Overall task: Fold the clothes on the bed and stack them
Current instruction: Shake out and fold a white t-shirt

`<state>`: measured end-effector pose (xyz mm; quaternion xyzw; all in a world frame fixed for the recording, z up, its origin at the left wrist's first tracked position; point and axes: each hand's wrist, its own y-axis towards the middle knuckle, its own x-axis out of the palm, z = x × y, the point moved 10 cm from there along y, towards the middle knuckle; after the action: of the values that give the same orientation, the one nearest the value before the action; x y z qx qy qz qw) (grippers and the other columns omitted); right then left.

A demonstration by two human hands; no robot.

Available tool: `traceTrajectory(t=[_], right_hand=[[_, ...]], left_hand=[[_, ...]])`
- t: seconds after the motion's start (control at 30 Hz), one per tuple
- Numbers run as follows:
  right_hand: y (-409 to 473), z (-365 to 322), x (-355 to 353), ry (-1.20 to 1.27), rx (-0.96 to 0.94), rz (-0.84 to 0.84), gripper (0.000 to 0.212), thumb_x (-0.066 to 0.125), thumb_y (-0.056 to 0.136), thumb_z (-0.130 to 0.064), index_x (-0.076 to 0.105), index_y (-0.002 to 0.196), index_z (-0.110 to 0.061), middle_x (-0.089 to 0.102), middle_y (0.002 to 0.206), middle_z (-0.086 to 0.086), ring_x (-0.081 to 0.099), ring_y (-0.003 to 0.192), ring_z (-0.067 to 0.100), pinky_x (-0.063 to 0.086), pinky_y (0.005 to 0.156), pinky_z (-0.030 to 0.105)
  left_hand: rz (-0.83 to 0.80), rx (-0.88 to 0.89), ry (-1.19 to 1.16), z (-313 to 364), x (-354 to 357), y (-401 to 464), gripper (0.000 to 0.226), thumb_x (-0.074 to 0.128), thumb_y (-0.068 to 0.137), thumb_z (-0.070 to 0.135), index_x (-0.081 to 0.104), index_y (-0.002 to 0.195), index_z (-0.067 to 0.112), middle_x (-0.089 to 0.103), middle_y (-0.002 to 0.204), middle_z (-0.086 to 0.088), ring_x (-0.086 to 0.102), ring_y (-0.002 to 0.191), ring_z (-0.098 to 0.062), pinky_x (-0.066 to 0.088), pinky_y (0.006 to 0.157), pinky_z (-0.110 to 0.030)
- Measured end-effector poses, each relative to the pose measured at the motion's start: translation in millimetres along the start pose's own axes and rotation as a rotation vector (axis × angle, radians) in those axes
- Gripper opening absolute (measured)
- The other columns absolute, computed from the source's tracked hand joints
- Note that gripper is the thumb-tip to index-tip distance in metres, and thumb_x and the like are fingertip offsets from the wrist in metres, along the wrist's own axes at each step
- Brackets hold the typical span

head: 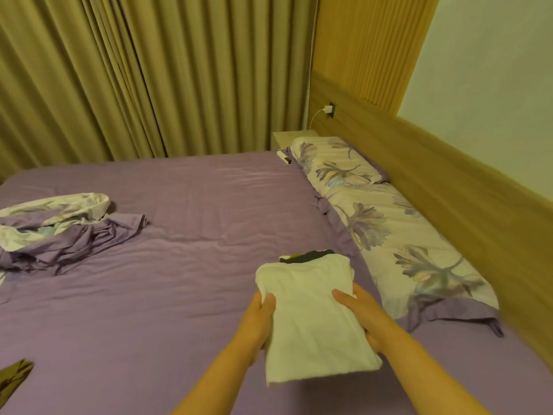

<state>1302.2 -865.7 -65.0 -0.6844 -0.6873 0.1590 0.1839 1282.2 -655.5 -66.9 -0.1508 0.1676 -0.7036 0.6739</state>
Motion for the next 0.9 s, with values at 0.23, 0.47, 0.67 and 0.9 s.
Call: traceTrajectory(t=[0.23,0.47,0.67,0.9], right_hand=[[54,-27,-64,-0.042,0.004,-0.032,0.041,0.059,0.092,-0.027,0.047,0.131,-0.027,0.061,0.120,0.004,0.059,0.106,0.027,0.047,0.095,0.047],[116,-37,-72,-0.072,0.031,-0.081,0.029,0.059,0.092,-0.025,0.049,0.119,-0.029,0.063,0.112,0.001,0.061,0.102,0.024,0.049,0.092,0.043],[156,23,-72,-0.556,0.030,-0.110,0.093,0.071,0.082,-0.021,0.008,0.150,-0.008,0.021,0.153,0.006,0.027,0.140,0.023,0.025,0.105,0.023],[176,39,-89,-0.886,0.006,-0.015,0.099,0.064,0.088,-0.025,-0.014,0.147,-0.011,0.030,0.149,0.010,0.034,0.136,0.027,0.028,0.106,0.030]], left_hand=[[-0.015,-0.042,0.032,13,61,54,0.054,0.039,0.099,0.040,0.017,0.148,0.040,0.039,0.147,0.004,0.046,0.126,-0.023,0.040,0.106,-0.049],[0.075,-0.091,-0.019,26,65,99,0.046,0.039,0.099,0.040,0.028,0.143,0.037,0.047,0.139,0.005,0.050,0.122,-0.022,0.043,0.104,-0.048],[0.070,-0.180,0.120,-32,80,128,0.086,0.059,0.073,0.012,0.019,0.147,0.030,0.039,0.146,-0.004,0.045,0.127,-0.025,0.044,0.102,-0.038],[0.168,-0.250,0.336,-49,71,134,0.061,0.043,0.093,0.018,0.021,0.149,0.025,0.038,0.147,-0.001,0.040,0.132,-0.024,0.034,0.108,-0.033]])
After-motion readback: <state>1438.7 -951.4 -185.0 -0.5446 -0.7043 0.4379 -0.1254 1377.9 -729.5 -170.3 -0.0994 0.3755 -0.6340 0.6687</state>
